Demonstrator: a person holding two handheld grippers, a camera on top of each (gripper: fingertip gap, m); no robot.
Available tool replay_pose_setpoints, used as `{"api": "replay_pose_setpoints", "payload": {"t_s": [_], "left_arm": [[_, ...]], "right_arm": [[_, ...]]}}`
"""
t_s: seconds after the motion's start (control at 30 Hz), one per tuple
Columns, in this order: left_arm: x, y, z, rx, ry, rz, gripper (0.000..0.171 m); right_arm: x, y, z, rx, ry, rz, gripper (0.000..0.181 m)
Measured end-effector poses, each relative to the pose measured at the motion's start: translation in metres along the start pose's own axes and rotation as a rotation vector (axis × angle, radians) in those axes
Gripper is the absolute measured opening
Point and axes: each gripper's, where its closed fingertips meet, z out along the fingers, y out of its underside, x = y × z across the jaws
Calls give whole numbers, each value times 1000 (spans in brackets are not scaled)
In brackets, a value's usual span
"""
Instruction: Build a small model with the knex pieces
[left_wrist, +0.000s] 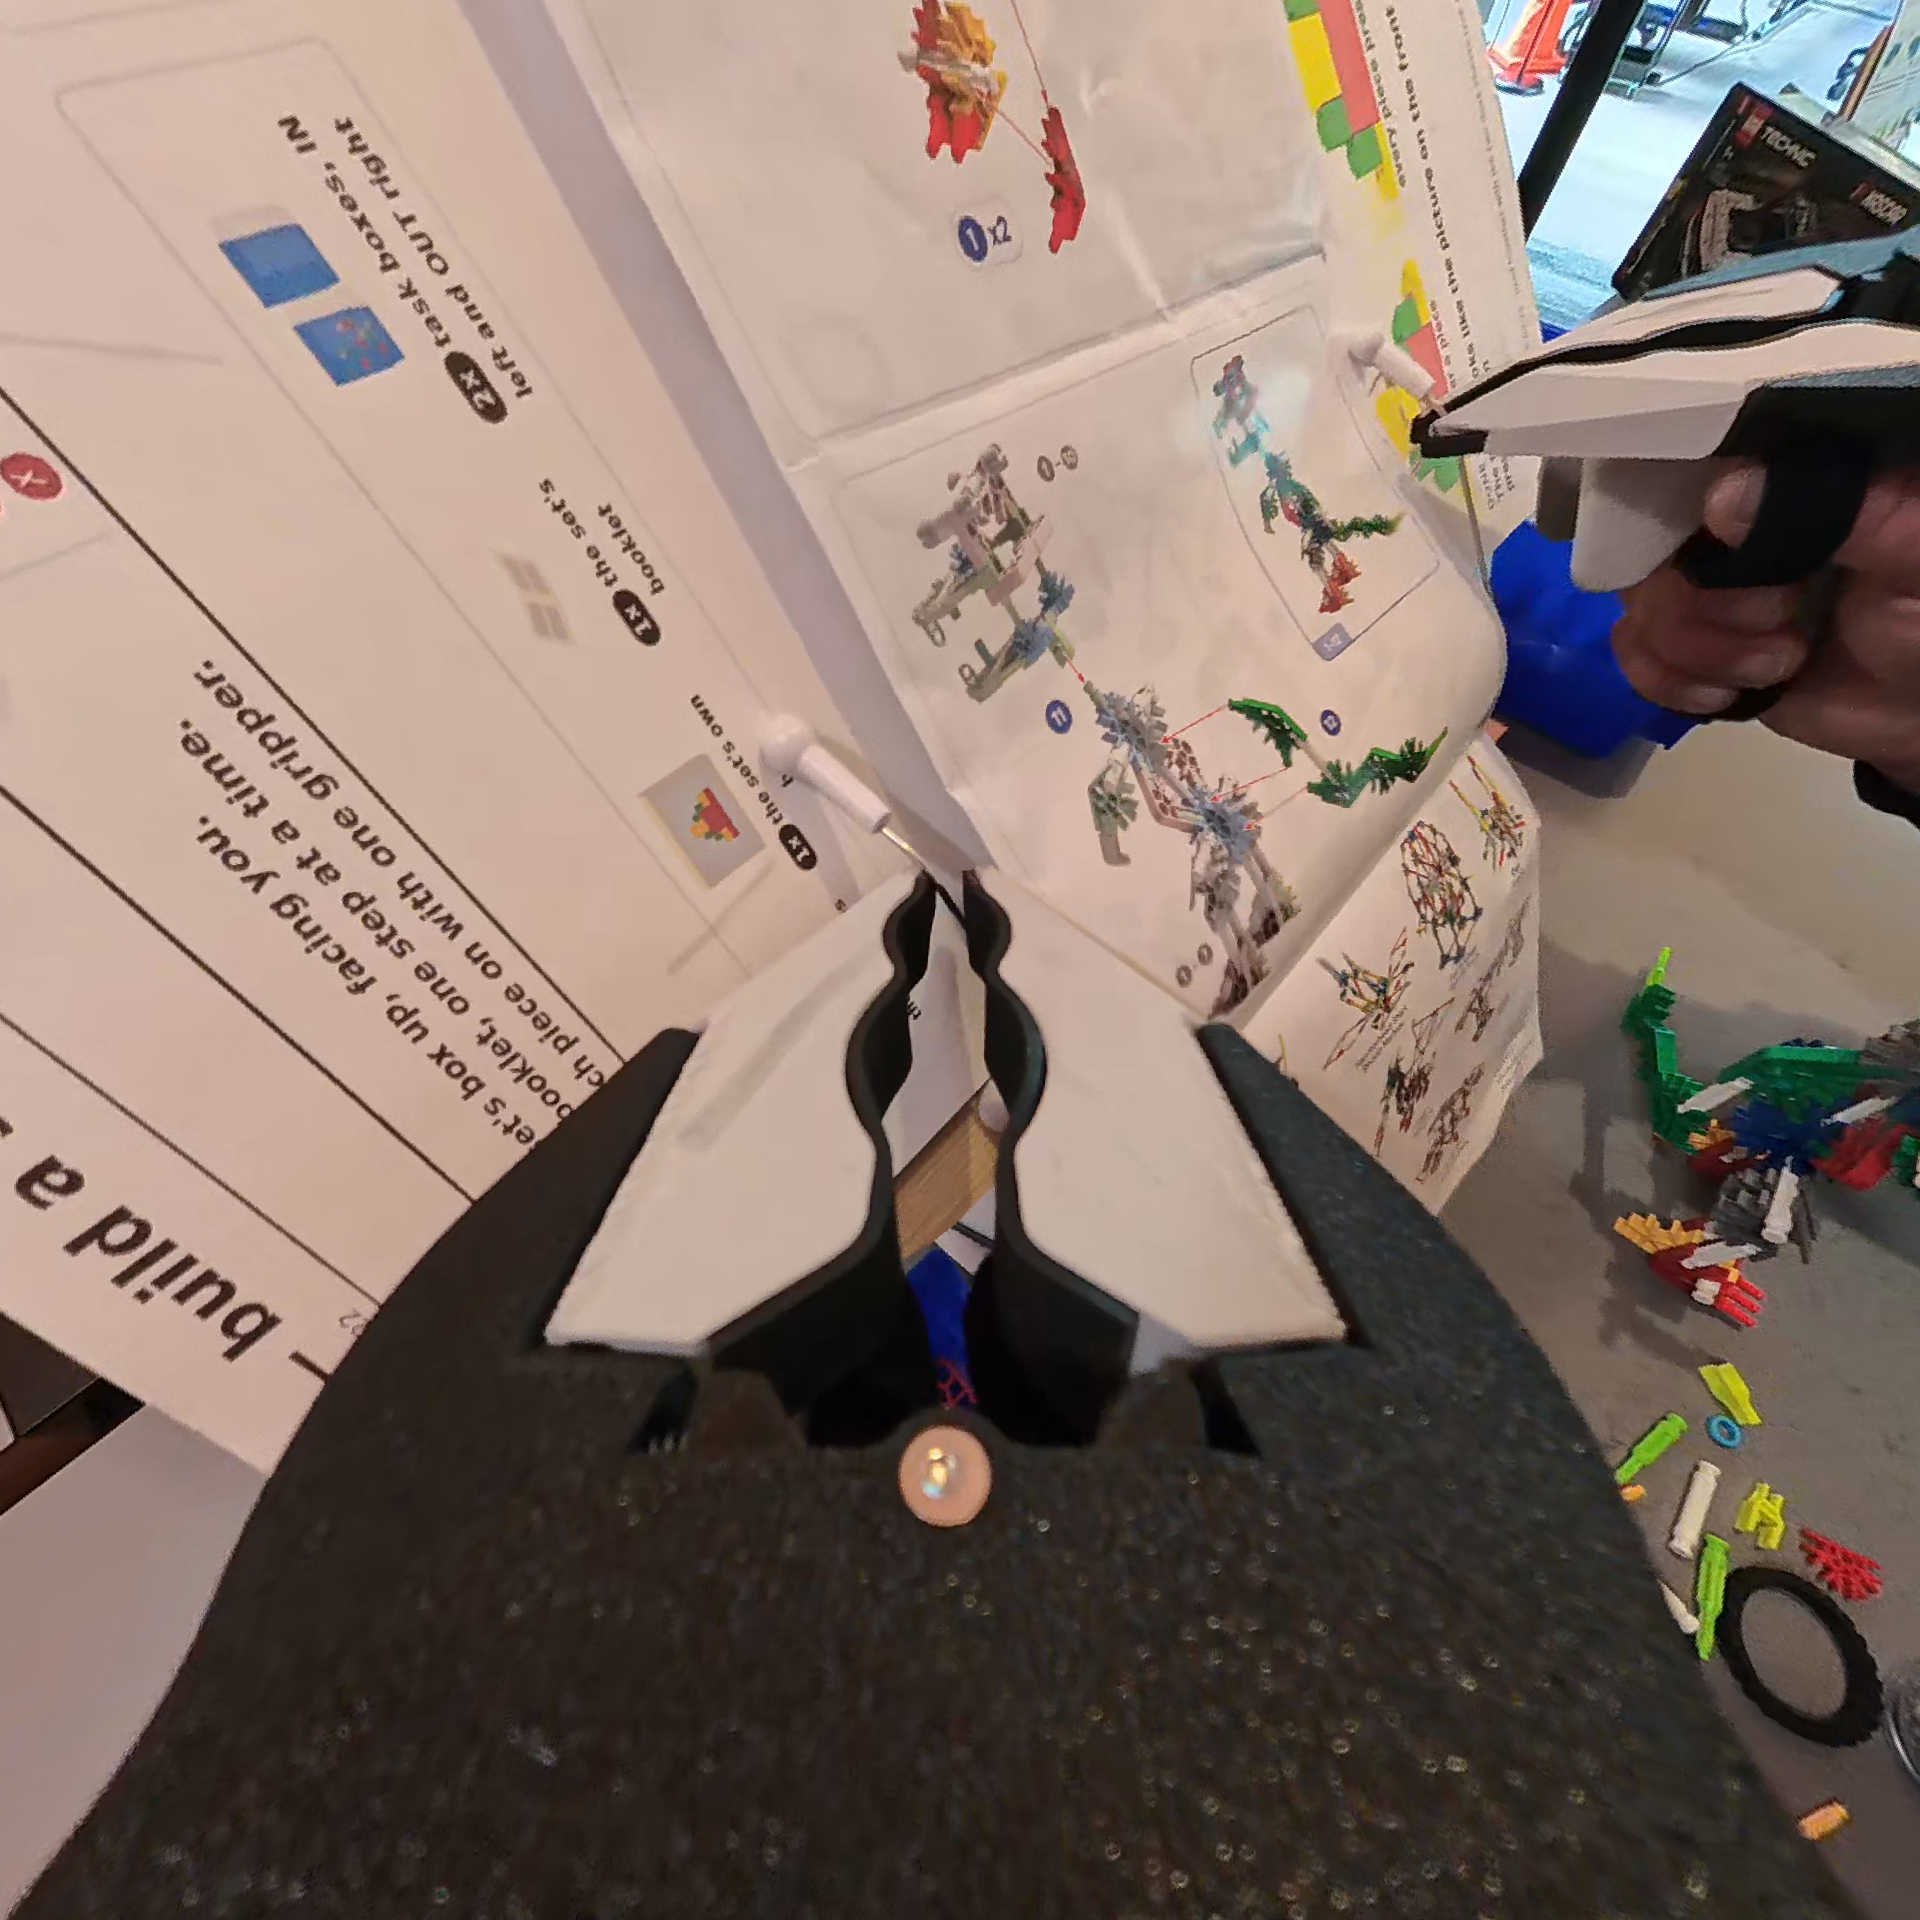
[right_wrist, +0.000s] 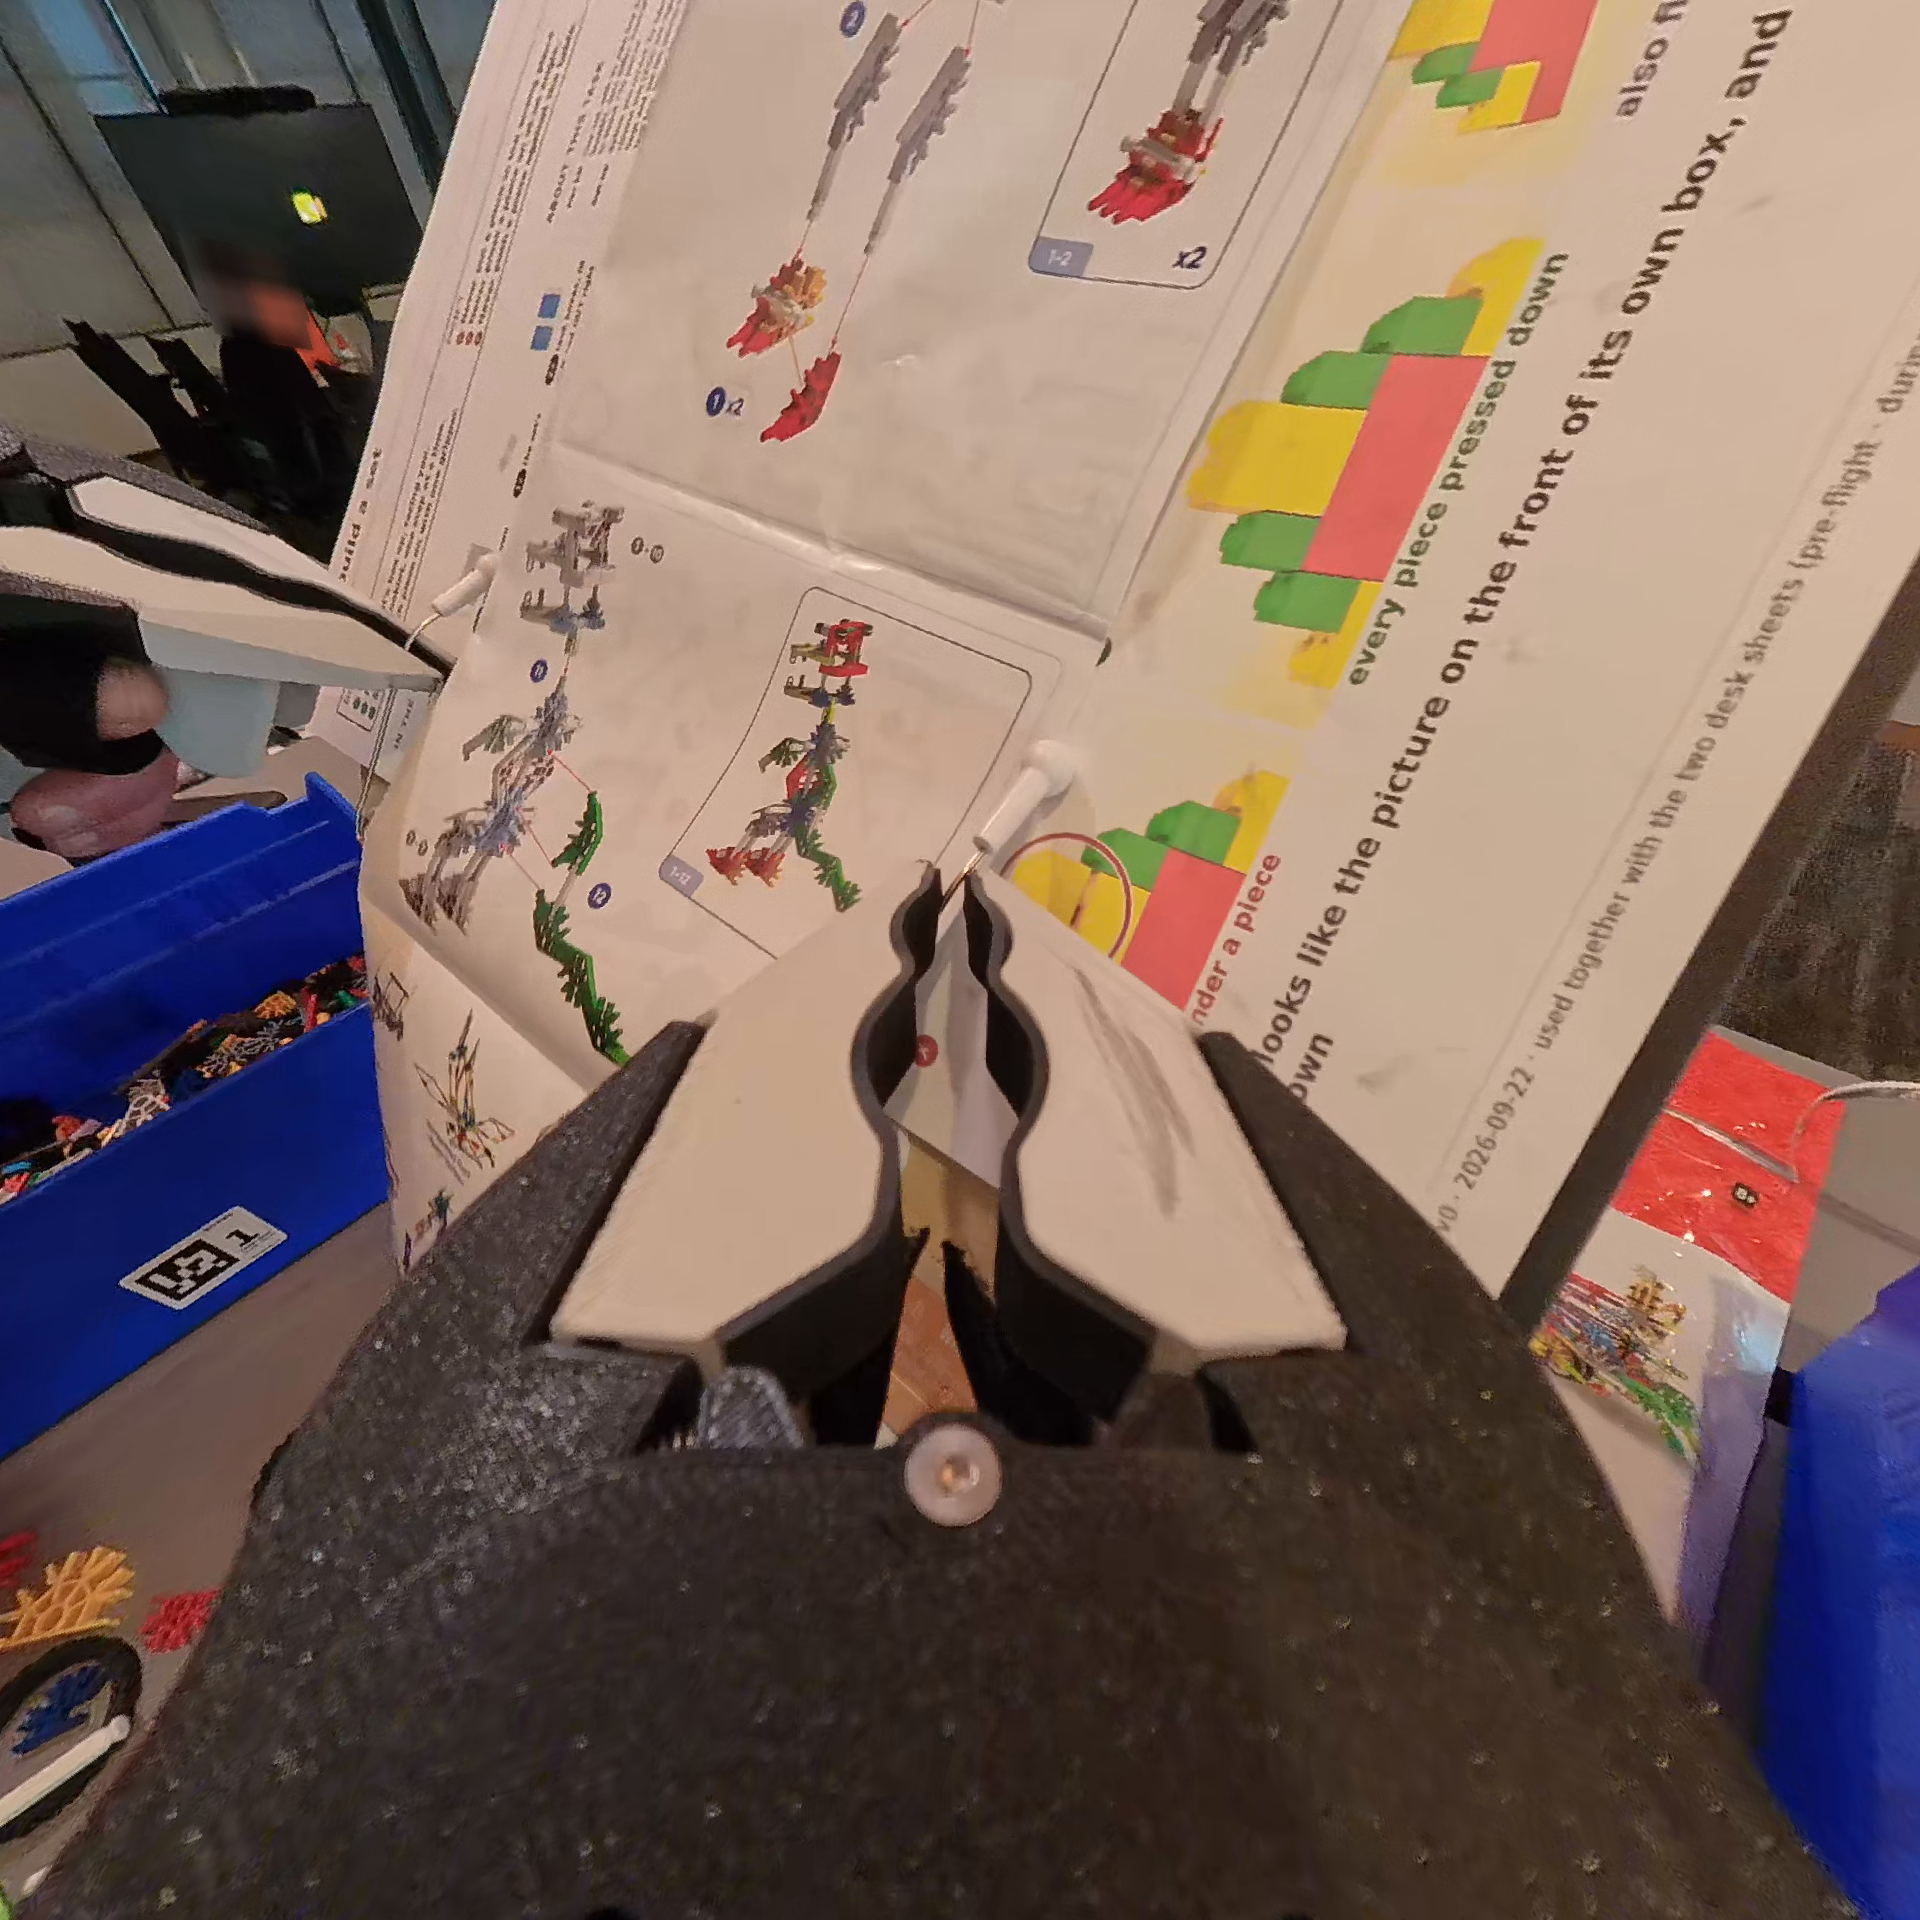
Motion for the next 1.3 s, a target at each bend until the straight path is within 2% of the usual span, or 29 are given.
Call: {"api": "replay_pose_setpoints", "payload": {"t_s": [0.13,0.37,0.5,0.57,0.63,0.73,0.8,0.87,0.9,0.93,0.97,1.0,1.03,1.13,1.3], "left_arm": [[0,0,0,3,-3,-5,4],[6,0,2,6,-28,20,21],[8,-4,-2,29,-34,14,27],[10,-7,-6,50,-47,19,29],[13,-7,-11,65,-51,25,30],[18,0,-12,62,-24,-10,32],[19,5,-10,45,-14,-14,32],[21,8,-8,39,-9,-22,33],[22,9,-8,40,-13,-22,33],[22,9,-8,40,-15,-23,33],[22,9,-10,44,-23,-27,31],[21,9,-12,55,-27,-32,30],[21,9,-15,66,-21,-39,30],[24,12,-24,99,11,-96,31],[42,32,-30,86,140,-178,30]], "right_arm": [[2,1,-2,7,2,26,4],[4,4,-4,-9,37,41,8],[6,13,-17,-63,143,26,30],[6,19,-31,-73,181,48,32],[-4,27,-42,-83,116,134,32],[-28,40,-50,-93,-59,293,36],[-45,50,-51,-124,-184,397,40],[-54,61,-46,-141,-246,464,43],[-59,64,-44,-141,-272,484,41],[-62,67,-41,-139,-293,502,29],[-65,69,-38,-140,-302,517,24],[-67,70,-37,-137,-311,521,16],[-69,67,-38,-122,-323,522,2],[-71,58,-38,-90,-338,549,0],[-74,34,-43,-25,-378,585,0]]}}
